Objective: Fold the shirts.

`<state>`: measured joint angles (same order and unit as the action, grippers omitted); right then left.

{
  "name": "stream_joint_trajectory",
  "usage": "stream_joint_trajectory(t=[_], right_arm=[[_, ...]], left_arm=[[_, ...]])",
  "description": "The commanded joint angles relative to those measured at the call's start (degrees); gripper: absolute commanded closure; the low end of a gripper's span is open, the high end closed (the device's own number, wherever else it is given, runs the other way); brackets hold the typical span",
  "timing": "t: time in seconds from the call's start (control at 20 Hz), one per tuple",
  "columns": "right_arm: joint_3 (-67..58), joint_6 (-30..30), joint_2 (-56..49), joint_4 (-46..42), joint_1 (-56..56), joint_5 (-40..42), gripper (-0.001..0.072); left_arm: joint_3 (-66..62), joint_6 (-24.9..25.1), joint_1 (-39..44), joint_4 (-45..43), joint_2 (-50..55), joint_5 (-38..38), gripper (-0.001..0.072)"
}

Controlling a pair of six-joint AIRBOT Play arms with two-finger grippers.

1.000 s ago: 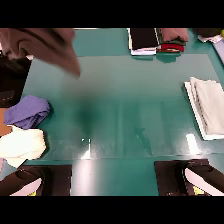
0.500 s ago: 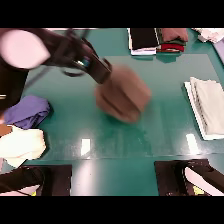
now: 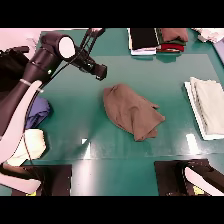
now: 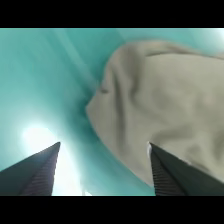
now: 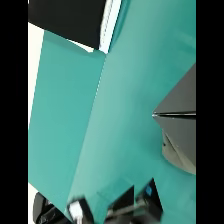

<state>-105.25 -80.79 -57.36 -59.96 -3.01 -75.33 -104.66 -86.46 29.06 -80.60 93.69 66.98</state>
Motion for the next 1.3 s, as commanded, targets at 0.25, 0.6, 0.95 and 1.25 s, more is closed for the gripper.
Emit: stream_joint_trajectory(t=[0.25, 0.6, 0.95, 1.25], right_arm=[[0.0, 0.0, -0.1, 0.0, 0.0, -0.4, 0.0691], [0.0, -0.1, -2.1, 0.0, 0.0, -7.0, 0.0691], [9.4, -0.3, -8.1, -0.2, -0.1, -13.5, 0.0691], [41.9, -1.5, -11.5, 1.8, 0.3, 5.5, 0.0261]], left_arm=[[0.0, 0.9, -5.2, 17.1, 18.2, -1.4, 0.0067], [-1.4, 5.0, -6.6, 22.2, 20.4, -1.7, 0.0675], [-2.6, 4.0, -13.3, 10.7, 7.1, 0.8, 0.0675], [-2.4, 4.0, -13.3, 6.9, 2.4, 3.6, 0.0675]])
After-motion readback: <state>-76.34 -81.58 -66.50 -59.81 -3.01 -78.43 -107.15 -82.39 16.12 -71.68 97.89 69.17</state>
